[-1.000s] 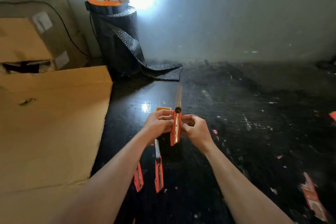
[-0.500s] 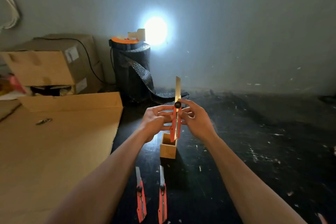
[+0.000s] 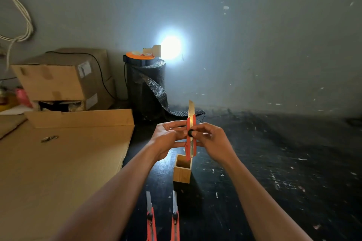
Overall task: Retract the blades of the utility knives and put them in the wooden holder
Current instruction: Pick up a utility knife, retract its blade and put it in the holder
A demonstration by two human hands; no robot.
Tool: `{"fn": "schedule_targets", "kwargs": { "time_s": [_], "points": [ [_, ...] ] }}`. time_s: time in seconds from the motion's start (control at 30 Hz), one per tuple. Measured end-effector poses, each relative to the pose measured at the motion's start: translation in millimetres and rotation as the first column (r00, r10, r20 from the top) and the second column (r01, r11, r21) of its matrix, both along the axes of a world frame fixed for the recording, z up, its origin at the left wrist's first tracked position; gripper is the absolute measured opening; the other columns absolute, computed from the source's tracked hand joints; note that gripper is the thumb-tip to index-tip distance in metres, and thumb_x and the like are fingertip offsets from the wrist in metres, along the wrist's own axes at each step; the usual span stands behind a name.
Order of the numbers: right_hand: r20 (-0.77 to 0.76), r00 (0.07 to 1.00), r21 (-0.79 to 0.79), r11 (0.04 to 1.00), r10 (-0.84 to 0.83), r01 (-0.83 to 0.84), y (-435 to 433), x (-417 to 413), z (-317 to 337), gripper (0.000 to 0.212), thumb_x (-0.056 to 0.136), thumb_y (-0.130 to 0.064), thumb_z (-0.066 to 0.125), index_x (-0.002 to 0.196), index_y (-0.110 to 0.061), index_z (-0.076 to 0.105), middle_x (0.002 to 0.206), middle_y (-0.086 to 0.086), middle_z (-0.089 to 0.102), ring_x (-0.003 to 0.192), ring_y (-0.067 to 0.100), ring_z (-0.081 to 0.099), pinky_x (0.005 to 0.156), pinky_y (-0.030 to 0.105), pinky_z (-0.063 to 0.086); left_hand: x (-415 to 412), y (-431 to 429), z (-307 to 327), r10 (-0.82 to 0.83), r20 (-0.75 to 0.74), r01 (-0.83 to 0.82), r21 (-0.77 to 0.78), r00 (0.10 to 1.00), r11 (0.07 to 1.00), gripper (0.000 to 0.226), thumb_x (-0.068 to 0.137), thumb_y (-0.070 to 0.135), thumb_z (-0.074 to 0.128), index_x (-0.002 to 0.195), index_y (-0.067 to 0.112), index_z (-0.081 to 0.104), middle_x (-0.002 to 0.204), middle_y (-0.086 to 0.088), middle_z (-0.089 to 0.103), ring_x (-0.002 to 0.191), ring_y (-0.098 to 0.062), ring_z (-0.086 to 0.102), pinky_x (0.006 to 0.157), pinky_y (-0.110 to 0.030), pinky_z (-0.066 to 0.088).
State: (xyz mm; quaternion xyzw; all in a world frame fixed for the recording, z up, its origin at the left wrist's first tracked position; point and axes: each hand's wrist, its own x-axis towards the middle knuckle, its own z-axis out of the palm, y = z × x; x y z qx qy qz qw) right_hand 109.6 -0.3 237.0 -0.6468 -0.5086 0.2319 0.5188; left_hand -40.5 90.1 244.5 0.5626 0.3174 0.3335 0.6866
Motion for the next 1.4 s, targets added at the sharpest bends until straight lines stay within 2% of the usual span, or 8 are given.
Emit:
{"fn": "schedule_targets", "kwargs": {
  "time_s": [0.33, 0.5, 0.67, 0.83, 1.0, 1.2, 1.33, 1.4],
  "points": [
    [-0.028, 1.000, 0.034, 0.999, -0.002, 0.002, -17, -18, -23, 0.021, 0.095, -0.010, 0.069, 0.096, -0.030, 0.072, 0.099, -0.008, 0.077, 0.094, 0.010, 0.075, 0.085, 0.028, 0.062, 4, 5, 4, 0.071, -0.035, -0.068, 0.085, 0.997, 0.994, 0.024, 0.092, -0.002, 0.071, 0.107, 0.016, 0.077, 0.103, -0.009, 0.081, 0.087, -0.023, 0.081, 0.068, -0.034, 0.066],
    [-0.067, 0.997, -0.018, 0.999, -0.037, 0.036, -21, -21, -30, 0.021, 0.095, -0.013, 0.069, 0.098, -0.033, 0.070, 0.103, -0.011, 0.076, 0.101, 0.012, 0.074, 0.095, 0.036, 0.060, 9, 4, 0, 0.088, -0.061, -0.079, 0.135, 0.994, 0.988, 0.024, 0.093, 0.000, 0.071, 0.109, 0.017, 0.076, 0.101, -0.005, 0.081, 0.077, -0.013, 0.081, 0.061, -0.027, 0.064],
    [0.105, 0.994, -0.069, 0.997, -0.027, 0.035, -22, -15, -25, 0.030, 0.097, -0.017, 0.068, 0.122, -0.032, 0.069, 0.121, -0.009, 0.072, 0.112, 0.010, 0.067, 0.098, 0.031, 0.053, 12, 6, 0, 0.074, -0.075, -0.059, 0.181, 0.994, 0.982, 0.029, 0.093, -0.001, 0.070, 0.116, 0.016, 0.075, 0.102, -0.003, 0.080, 0.078, -0.012, 0.080, 0.061, -0.025, 0.063],
    [0.165, 0.985, -0.065, 0.996, -0.057, 0.069, -19, -14, -19, 0.020, 0.092, -0.022, 0.074, 0.105, -0.031, 0.062, 0.101, -0.019, 0.067, 0.094, -0.001, 0.065, 0.092, 0.026, 0.052, 15, 6, 2, 0.069, -0.067, -0.053, 0.206, 0.995, 0.977, 0.028, 0.094, 0.000, 0.069, 0.114, 0.019, 0.074, 0.101, 0.001, 0.078, 0.077, -0.009, 0.079, 0.061, -0.024, 0.063],
    [0.143, 0.989, -0.047, 0.998, -0.029, 0.036, -22, -18, -20, 0.029, 0.095, -0.024, 0.070, 0.117, -0.037, 0.057, 0.114, -0.017, 0.064, 0.104, 0.005, 0.062, 0.095, 0.030, 0.051, 15, 5, 4, 0.079, -0.064, -0.064, 0.210, 0.995, 0.976, 0.031, 0.093, -0.001, 0.070, 0.121, 0.012, 0.073, 0.098, 0.003, 0.078, 0.072, -0.006, 0.080, 0.057, -0.021, 0.061],
    [0.126, 0.990, -0.011, 0.997, -0.068, 0.070, -20, -18, -18, 0.024, 0.089, -0.027, 0.077, 0.105, -0.033, 0.059, 0.100, -0.023, 0.068, 0.095, 0.000, 0.067, 0.086, 0.021, 0.052, 14, 5, 7, 0.077, -0.076, -0.058, 0.225, 0.994, 0.973, 0.034, 0.093, 0.000, 0.071, 0.125, 0.011, 0.072, 0.098, 0.005, 0.078, 0.072, -0.005, 0.079, 0.058, -0.022, 0.061],
    [0.172, 0.985, -0.022, 0.999, -0.026, 0.031, -24, -19, -13, 0.031, 0.097, -0.021, 0.068, 0.102, -0.049, 0.056, 0.103, -0.032, 0.060, 0.095, -0.007, 0.059, 0.086, 0.015, 0.043, 12, 7, 8, 0.078, -0.074, -0.059, 0.227, 0.994, 0.972, 0.035, 0.093, 0.000, 0.071, 0.126, 0.011, 0.072, 0.106, -0.005, 0.079, 0.079, -0.012, 0.080, 0.063, -0.026, 0.064],
    [0.194, 0.981, -0.031, 0.999, -0.024, 0.031, -23, -19, -13, 0.034, 0.097, -0.017, 0.068, 0.099, -0.049, 0.056, 0.102, -0.031, 0.061, 0.097, -0.006, 0.060, 0.086, 0.014, 0.043, 11, 7, 9, 0.074, -0.069, -0.057, 0.224, 0.995, 0.973, 0.035, 0.093, 0.000, 0.071, 0.126, 0.010, 0.071, 0.106, -0.004, 0.079, 0.079, -0.012, 0.081, 0.063, -0.026, 0.064]
  ]
}}
